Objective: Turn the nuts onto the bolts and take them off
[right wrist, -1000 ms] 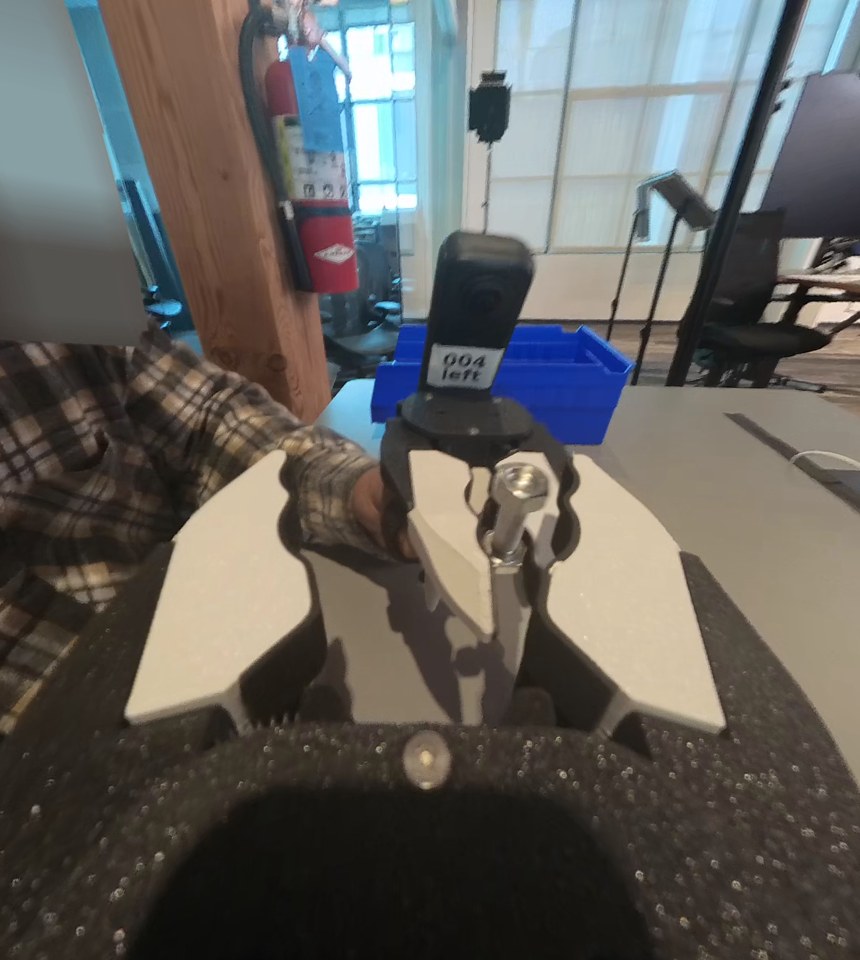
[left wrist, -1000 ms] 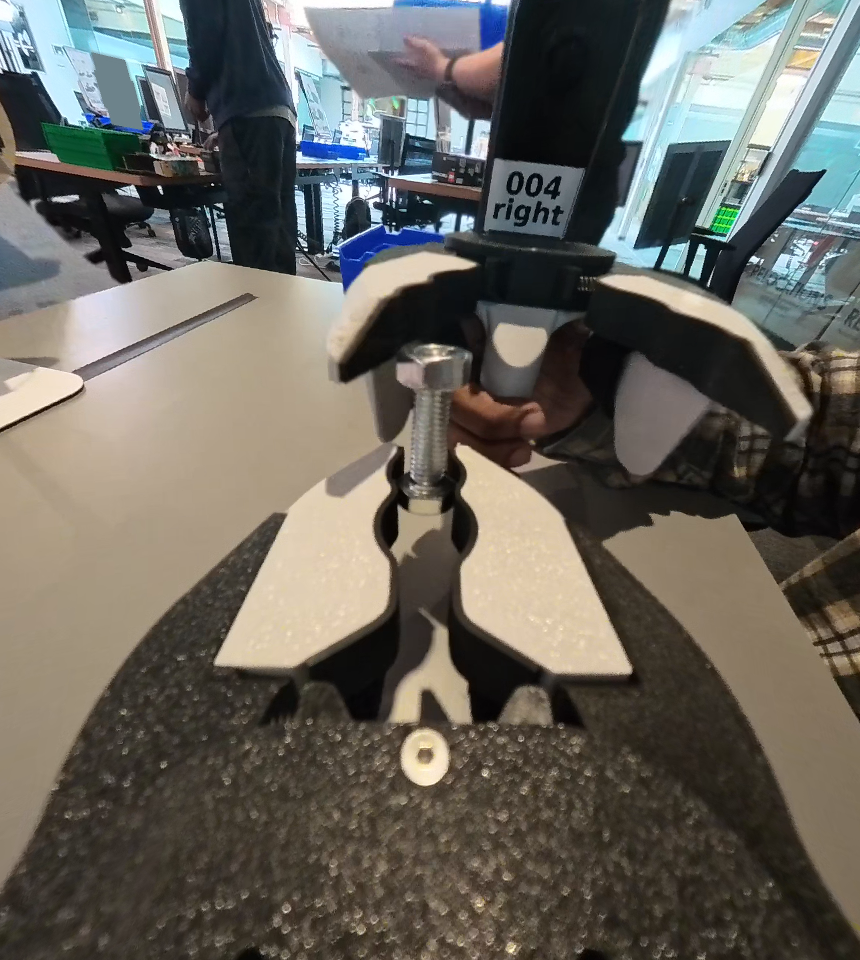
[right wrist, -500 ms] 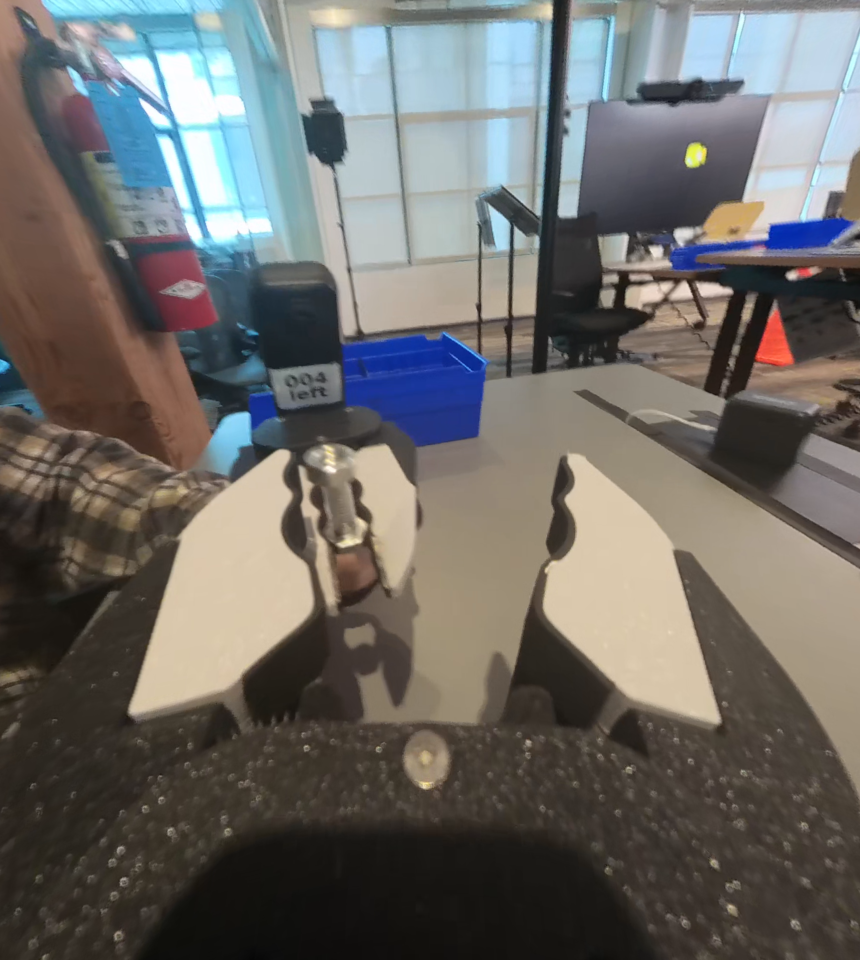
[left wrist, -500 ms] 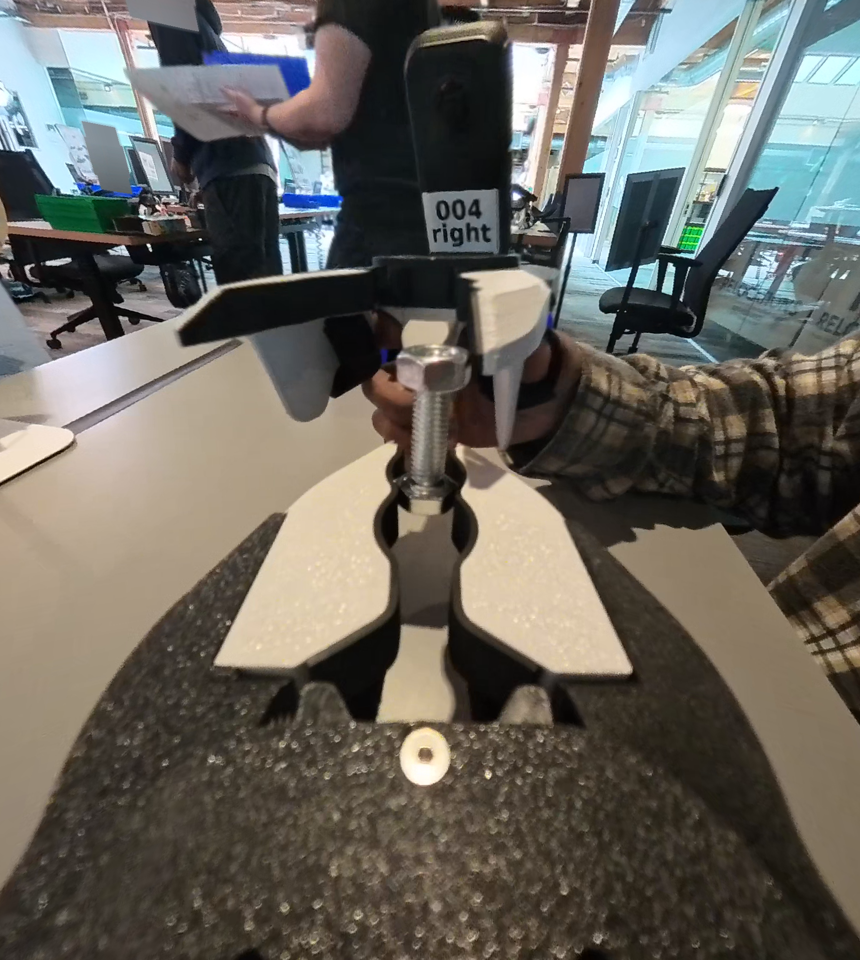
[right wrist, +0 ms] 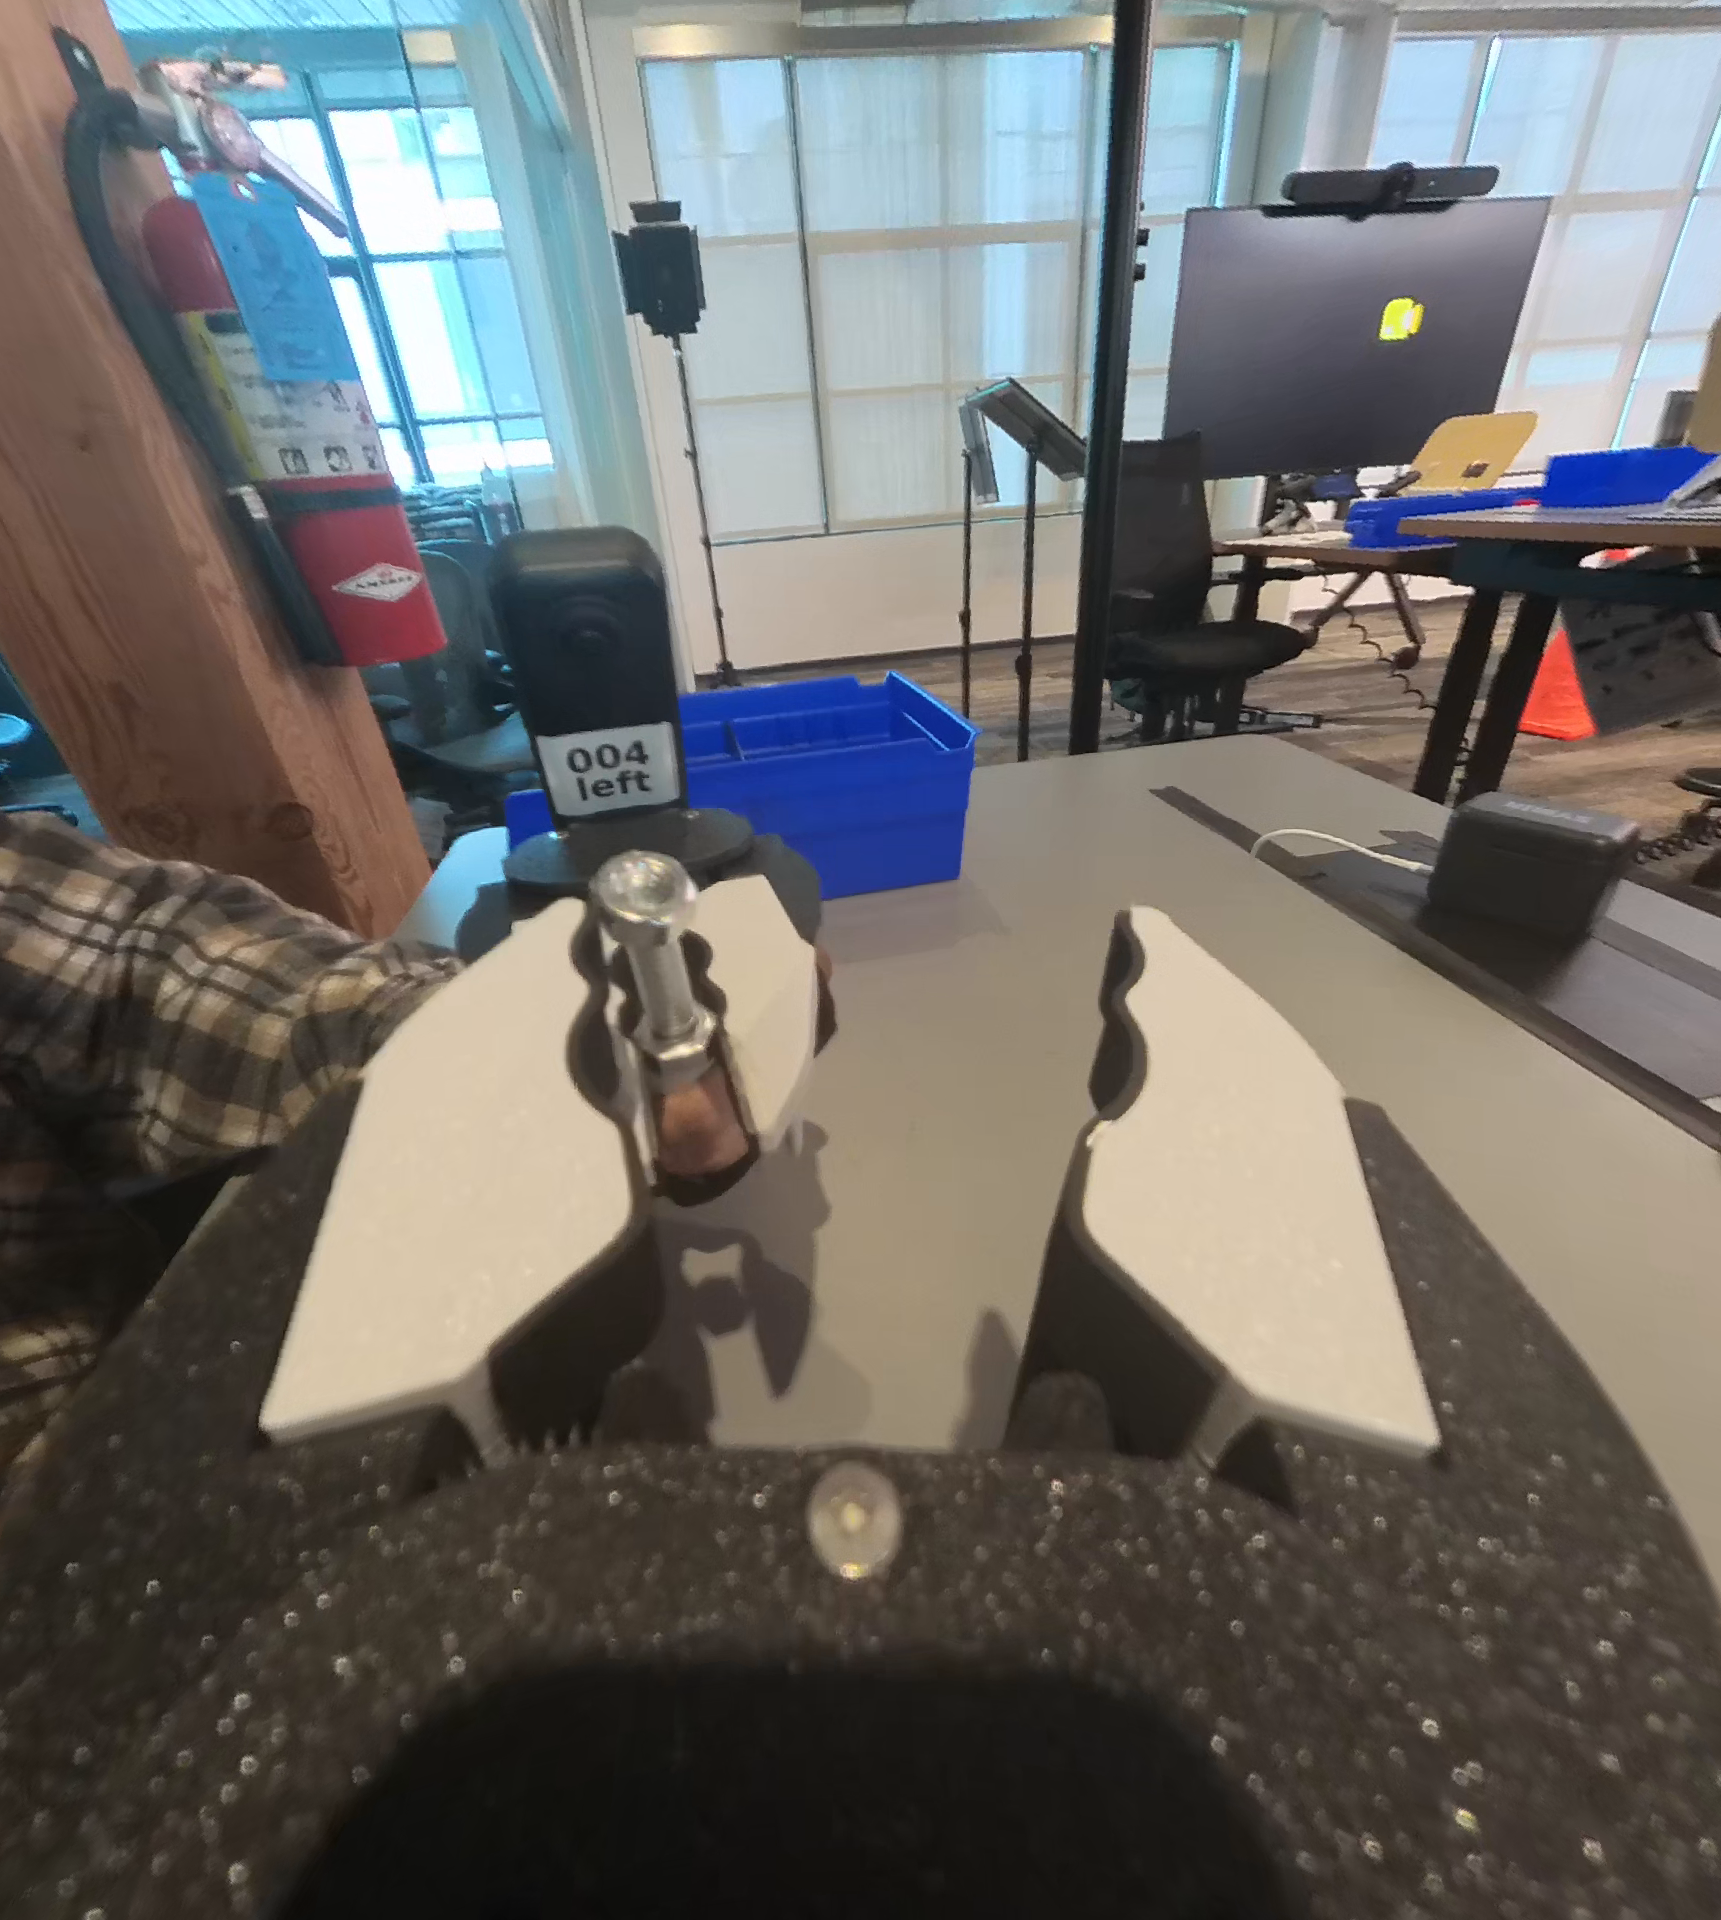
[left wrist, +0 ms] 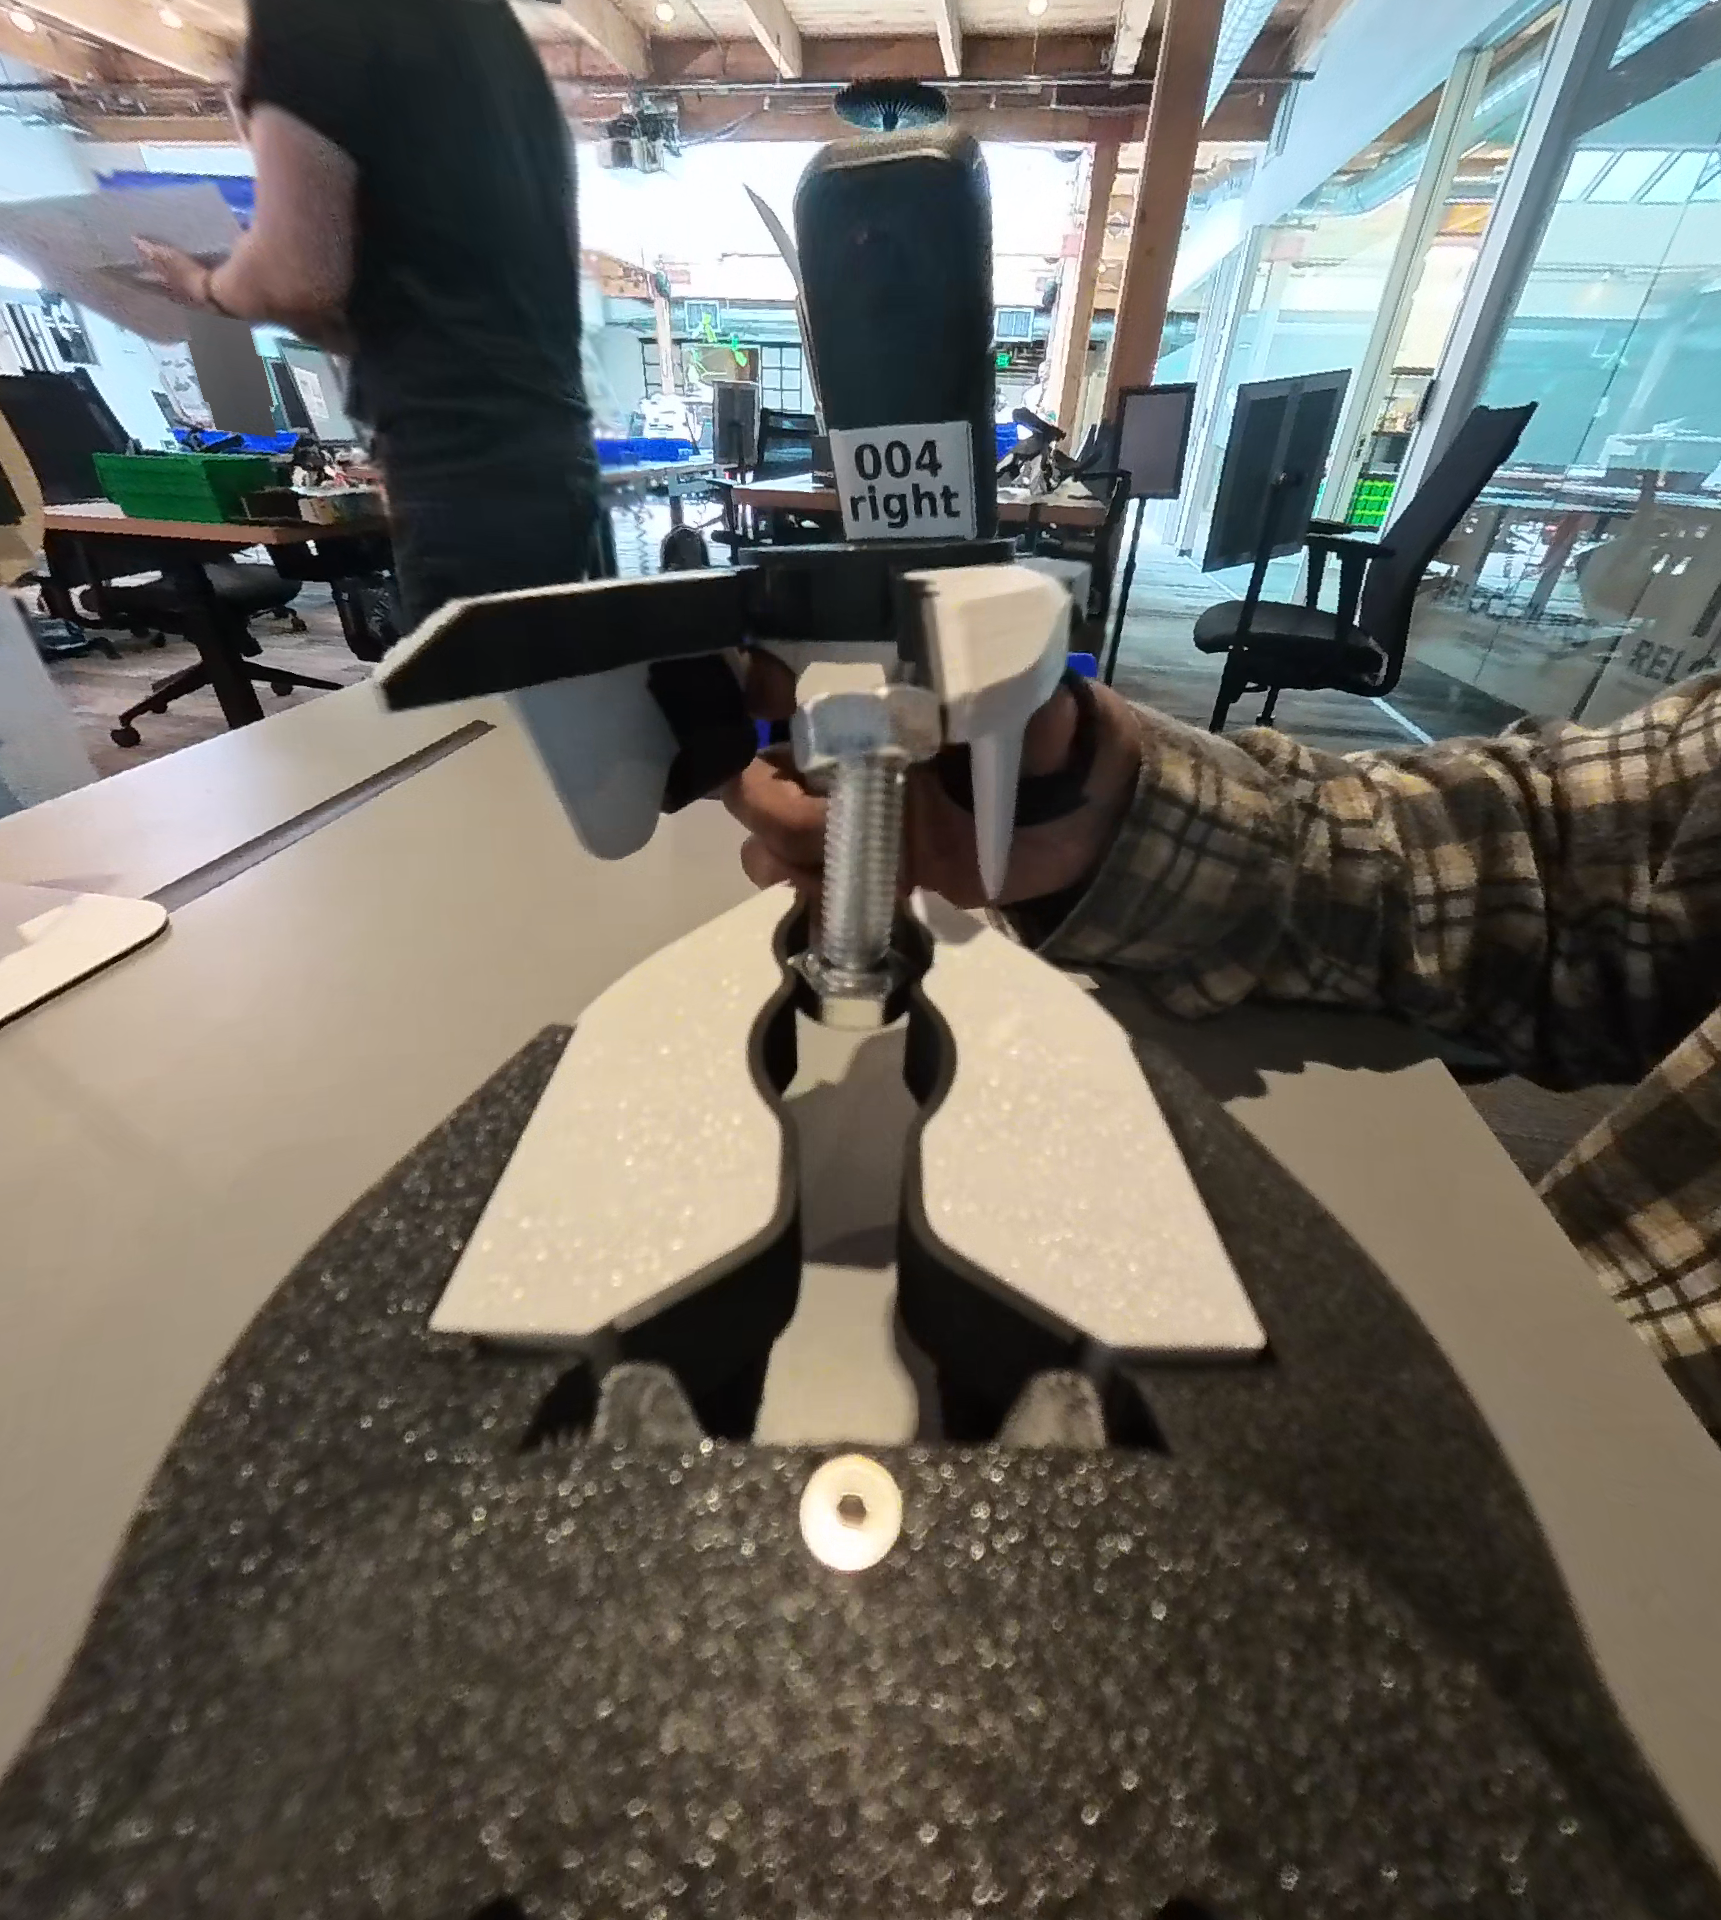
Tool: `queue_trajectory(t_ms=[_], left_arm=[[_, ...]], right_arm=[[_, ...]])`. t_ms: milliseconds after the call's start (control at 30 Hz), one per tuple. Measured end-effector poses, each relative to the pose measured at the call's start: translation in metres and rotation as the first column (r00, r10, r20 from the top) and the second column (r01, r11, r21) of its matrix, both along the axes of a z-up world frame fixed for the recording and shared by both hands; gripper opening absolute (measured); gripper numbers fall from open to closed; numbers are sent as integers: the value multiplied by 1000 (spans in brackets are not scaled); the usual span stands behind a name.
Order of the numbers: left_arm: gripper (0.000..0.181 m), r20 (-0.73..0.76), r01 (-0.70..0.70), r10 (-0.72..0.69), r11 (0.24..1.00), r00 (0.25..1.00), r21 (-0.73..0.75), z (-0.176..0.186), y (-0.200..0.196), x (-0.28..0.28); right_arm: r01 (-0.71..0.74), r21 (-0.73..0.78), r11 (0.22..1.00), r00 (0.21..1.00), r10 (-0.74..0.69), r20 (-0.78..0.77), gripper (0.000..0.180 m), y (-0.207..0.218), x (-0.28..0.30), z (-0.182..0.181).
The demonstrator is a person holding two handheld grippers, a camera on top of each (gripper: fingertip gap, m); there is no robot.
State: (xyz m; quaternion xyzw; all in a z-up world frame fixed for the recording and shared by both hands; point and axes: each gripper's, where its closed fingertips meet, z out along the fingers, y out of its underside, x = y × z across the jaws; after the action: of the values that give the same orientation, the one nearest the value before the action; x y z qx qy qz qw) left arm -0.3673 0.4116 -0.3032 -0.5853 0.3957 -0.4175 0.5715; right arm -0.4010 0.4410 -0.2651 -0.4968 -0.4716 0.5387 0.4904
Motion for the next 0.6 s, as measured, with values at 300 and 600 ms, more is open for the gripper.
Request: queue_trajectory(t_ms=[300, 600], left_arm=[[15, -9, -7, 7, 1000, 1000, 0, -2, 1, 0], [15, -1, -21, 21, 1000, 1000, 4, 0, 2, -1]], right_arm=[[-58, 26, 998, 998, 58, 0, 82, -12, -5, 5], [-86, -231, 969, 995, 71, -73, 61, -29, -3, 3]])
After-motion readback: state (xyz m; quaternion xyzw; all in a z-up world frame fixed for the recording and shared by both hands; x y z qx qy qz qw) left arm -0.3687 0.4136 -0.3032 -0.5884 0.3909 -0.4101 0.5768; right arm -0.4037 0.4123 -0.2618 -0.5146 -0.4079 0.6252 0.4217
